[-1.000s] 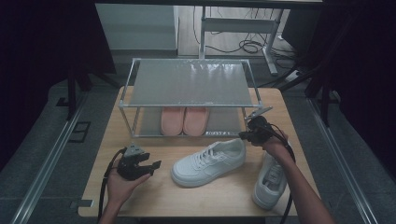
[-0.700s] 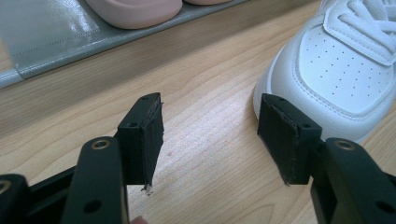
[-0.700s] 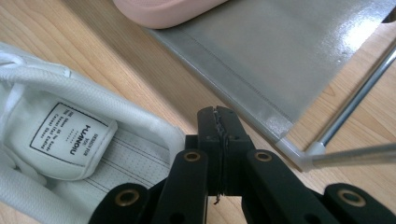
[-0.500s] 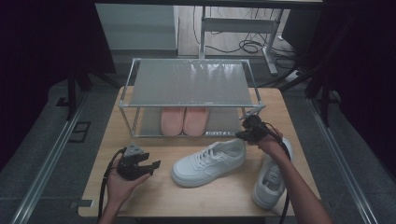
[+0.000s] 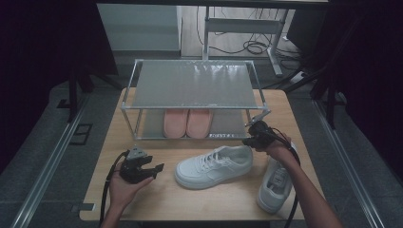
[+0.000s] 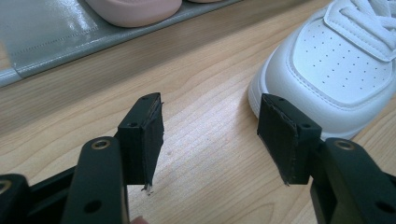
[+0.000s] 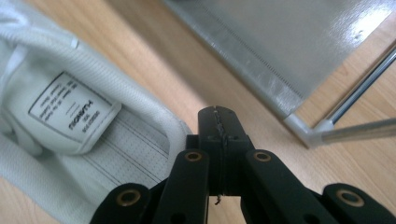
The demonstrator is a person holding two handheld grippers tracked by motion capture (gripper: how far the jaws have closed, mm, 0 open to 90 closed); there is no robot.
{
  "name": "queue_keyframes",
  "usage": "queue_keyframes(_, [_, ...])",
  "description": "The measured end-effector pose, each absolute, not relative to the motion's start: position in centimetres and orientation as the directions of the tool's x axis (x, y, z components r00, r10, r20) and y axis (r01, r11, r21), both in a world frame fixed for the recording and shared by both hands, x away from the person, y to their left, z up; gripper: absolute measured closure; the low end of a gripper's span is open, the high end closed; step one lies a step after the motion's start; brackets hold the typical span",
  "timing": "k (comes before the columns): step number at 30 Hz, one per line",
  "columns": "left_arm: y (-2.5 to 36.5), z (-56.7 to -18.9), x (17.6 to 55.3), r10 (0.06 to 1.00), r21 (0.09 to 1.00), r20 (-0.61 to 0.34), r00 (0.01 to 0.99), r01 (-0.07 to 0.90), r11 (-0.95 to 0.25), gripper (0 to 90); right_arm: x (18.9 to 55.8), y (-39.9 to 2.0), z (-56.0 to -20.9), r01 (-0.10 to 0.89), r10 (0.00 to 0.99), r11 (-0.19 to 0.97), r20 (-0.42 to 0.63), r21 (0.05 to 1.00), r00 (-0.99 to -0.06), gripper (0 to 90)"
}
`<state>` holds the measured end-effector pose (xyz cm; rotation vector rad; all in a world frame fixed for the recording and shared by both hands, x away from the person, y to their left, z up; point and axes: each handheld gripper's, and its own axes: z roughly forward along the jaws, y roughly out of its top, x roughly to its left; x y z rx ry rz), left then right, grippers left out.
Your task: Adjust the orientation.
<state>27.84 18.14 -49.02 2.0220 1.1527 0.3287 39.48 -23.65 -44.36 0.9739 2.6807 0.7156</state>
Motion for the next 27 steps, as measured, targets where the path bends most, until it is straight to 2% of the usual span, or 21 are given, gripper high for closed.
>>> queue_keyframes(27, [18.0, -49.0, 27.8, 0.820, 0.727, -0.140, 0.555, 0.620, -0.296, 41.6, 34.7, -23.8, -44.0, 0.491, 0.550, 0.767, -0.031, 0.413, -0.834, 90.0])
